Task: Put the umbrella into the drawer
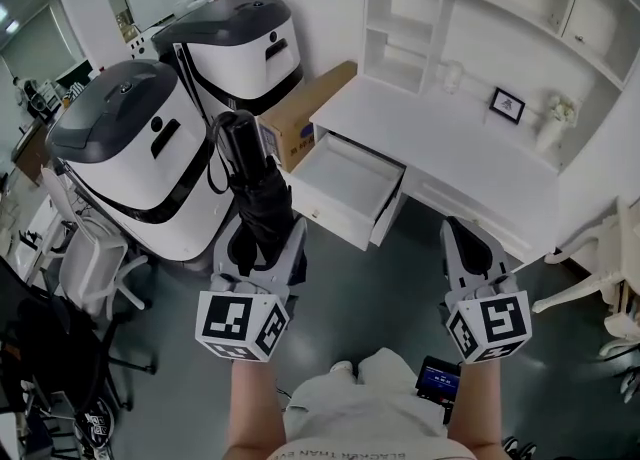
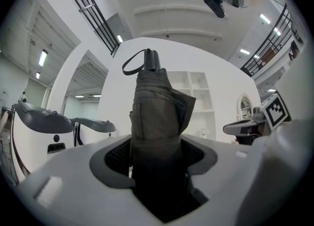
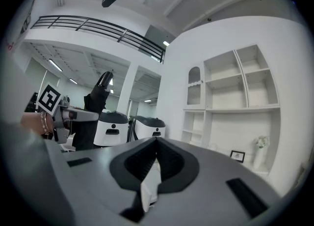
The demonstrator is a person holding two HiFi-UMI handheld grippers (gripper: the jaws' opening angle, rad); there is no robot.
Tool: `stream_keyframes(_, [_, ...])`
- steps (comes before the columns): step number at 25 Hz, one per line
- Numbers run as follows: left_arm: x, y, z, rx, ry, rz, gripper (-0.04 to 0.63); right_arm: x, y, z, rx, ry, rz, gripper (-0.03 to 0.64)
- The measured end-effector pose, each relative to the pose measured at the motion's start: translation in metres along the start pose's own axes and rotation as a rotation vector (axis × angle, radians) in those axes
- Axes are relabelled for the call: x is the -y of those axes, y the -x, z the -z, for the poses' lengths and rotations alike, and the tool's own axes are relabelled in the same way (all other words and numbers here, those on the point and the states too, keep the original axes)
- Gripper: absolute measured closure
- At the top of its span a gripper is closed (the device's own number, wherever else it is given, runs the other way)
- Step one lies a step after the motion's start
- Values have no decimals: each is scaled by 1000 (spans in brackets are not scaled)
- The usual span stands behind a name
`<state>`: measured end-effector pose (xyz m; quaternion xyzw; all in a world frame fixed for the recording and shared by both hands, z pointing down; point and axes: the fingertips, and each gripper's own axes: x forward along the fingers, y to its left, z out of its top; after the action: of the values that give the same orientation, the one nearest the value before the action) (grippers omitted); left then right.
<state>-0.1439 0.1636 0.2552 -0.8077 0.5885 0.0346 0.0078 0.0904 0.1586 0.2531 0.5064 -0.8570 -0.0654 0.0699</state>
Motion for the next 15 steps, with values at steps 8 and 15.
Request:
stream_keyframes(8, [-13, -34, 2, -5, -9, -11, 324, 26, -36, 5, 15, -24, 9, 609])
stream_keyframes(15, [-27, -82, 7, -17, -31, -36, 324, 58, -86, 11, 28, -39, 1, 610])
